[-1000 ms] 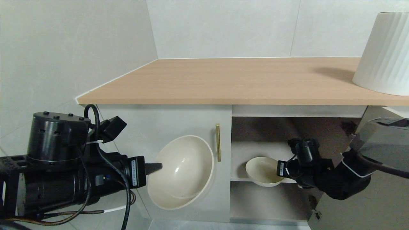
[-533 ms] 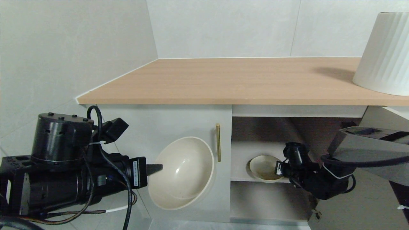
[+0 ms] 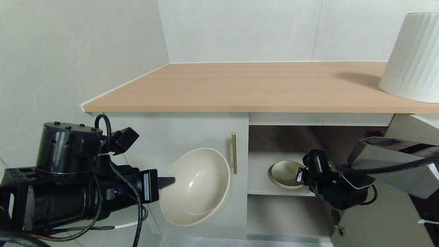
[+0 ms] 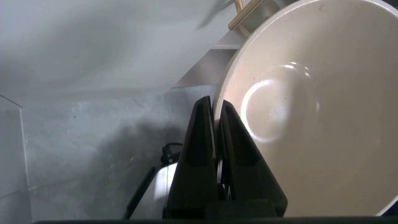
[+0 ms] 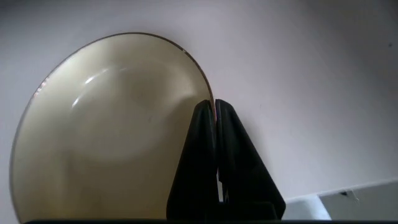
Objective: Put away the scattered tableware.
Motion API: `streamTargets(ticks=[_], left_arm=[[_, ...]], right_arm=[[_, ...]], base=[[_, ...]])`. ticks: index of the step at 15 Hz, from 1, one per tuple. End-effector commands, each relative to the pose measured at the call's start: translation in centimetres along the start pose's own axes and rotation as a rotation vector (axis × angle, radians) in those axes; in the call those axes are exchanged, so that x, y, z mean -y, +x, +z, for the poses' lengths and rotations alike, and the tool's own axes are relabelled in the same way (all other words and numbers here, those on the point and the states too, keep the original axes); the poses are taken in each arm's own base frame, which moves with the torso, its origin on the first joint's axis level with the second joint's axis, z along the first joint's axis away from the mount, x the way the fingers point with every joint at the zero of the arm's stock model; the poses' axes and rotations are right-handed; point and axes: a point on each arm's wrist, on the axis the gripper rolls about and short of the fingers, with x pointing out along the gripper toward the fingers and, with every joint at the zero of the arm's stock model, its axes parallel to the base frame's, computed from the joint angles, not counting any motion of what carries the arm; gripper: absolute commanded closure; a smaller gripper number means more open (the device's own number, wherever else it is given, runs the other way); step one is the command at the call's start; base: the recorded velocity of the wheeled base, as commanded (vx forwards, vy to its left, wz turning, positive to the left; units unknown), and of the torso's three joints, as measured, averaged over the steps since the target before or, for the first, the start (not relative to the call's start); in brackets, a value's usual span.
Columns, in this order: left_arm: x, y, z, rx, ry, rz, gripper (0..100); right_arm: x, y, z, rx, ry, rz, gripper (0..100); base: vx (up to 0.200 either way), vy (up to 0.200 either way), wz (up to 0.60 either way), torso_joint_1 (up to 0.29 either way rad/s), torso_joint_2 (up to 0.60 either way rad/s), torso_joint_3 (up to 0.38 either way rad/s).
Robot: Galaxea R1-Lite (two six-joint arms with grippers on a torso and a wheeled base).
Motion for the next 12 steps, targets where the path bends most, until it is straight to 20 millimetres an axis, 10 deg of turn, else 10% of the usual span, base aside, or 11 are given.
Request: streamTargets(ticks=[1,7,8,12], left_arm=[[0.00,0.06,-0.02,-0.002,0.000,0.000,100],[0.00,0.13,0.00,-0.003,-0.001,0.001,100],[0.00,0.13,0.00,-0.003,-0.001,0.001,100],[-0.01,0.13,0.00,-0.002,-0.001,0.002,100]], right_arm=[[0.11,0.25,0.24,0.007,0.007,-0.003,100],[0.13,0.26,0.35,0.010,0.009,-0.003,100],[0.13,0.26,0.35,0.010,0.009,-0.003,0],[0.03,0.09,0.74,0.020,0.017,0.001,0]], base=[[0.000,0.000,0.00,0.000,0.00,0.000],[0.000,0.000,0.00,0.000,0.00,0.000],[0.000,0.000,0.00,0.000,0.00,0.000],[0.000,0.000,0.00,0.000,0.00,0.000]])
